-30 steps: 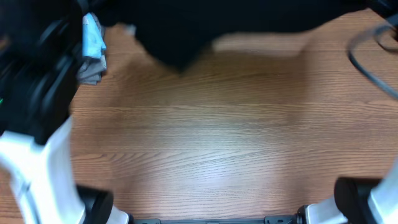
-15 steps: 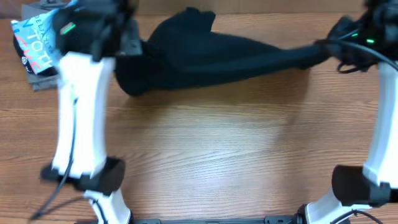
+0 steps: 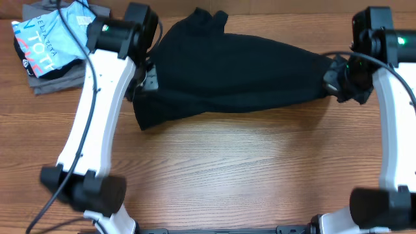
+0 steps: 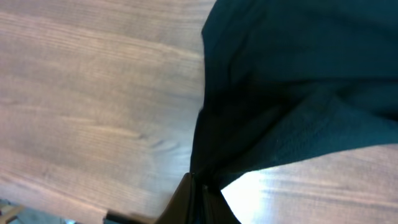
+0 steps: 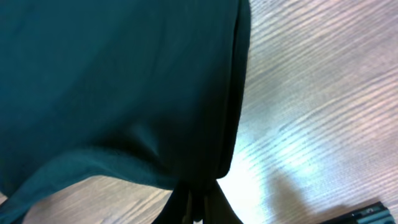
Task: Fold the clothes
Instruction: 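Lower the stretched shirt onto the table, pulling it toward the robot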
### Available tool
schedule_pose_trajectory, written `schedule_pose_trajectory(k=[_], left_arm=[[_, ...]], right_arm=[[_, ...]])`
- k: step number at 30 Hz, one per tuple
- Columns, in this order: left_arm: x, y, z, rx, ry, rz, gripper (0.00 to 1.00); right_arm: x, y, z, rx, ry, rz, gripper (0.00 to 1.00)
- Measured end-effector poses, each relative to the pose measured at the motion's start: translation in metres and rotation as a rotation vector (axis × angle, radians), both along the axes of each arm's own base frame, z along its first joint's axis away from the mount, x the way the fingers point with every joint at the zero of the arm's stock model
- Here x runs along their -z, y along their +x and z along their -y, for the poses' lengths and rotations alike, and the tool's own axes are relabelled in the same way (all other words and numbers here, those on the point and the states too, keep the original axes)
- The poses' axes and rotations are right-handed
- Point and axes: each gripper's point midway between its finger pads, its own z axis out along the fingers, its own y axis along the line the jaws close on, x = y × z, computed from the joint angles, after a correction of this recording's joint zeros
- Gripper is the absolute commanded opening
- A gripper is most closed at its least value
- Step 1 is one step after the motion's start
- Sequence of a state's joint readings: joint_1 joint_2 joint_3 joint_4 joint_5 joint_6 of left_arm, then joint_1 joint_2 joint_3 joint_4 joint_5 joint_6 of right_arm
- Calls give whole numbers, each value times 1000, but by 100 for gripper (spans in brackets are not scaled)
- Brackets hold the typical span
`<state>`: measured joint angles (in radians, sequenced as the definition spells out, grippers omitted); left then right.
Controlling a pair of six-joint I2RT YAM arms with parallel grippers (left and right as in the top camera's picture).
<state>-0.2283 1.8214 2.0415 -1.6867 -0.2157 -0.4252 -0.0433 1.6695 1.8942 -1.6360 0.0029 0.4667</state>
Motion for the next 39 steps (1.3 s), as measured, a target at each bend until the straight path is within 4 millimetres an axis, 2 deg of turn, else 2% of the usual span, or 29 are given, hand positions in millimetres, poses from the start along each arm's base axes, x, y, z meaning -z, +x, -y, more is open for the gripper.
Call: schedule_pose_trajectory(k=[5,8,10,16,18,21,25,30,34,39], left_arm=[[-26,-41,-3,-12,-57,70,4],[-29,-67,-2,-6,-96,72,4],[-21,-79,3,8,-109,43,4],[35,-106,29,54,-110,-126,4],[48,-118,34,57,-93,-172,4],[56,-134,40,54,-77,-196,4],[48,-160,43,58,-92,-157,4],[25,-182,33,24,-141,-55,4],[16,-188,30,11,-170,-8,4],[17,-189,30,11,-174,-11,4]], right_arm=[[-21,-37,-2,0,-3,68,4],[-18,-54,-3,1,0,87,4],[-8,-59,-3,7,1,93,4],[39,-85,-4,47,14,5,4],[46,-95,-4,60,14,-13,4],[46,-106,-4,72,12,3,4],[35,-119,-2,87,1,61,4],[25,-136,1,110,-16,113,4],[21,-146,1,119,-16,131,4],[17,-151,2,130,-17,156,4]])
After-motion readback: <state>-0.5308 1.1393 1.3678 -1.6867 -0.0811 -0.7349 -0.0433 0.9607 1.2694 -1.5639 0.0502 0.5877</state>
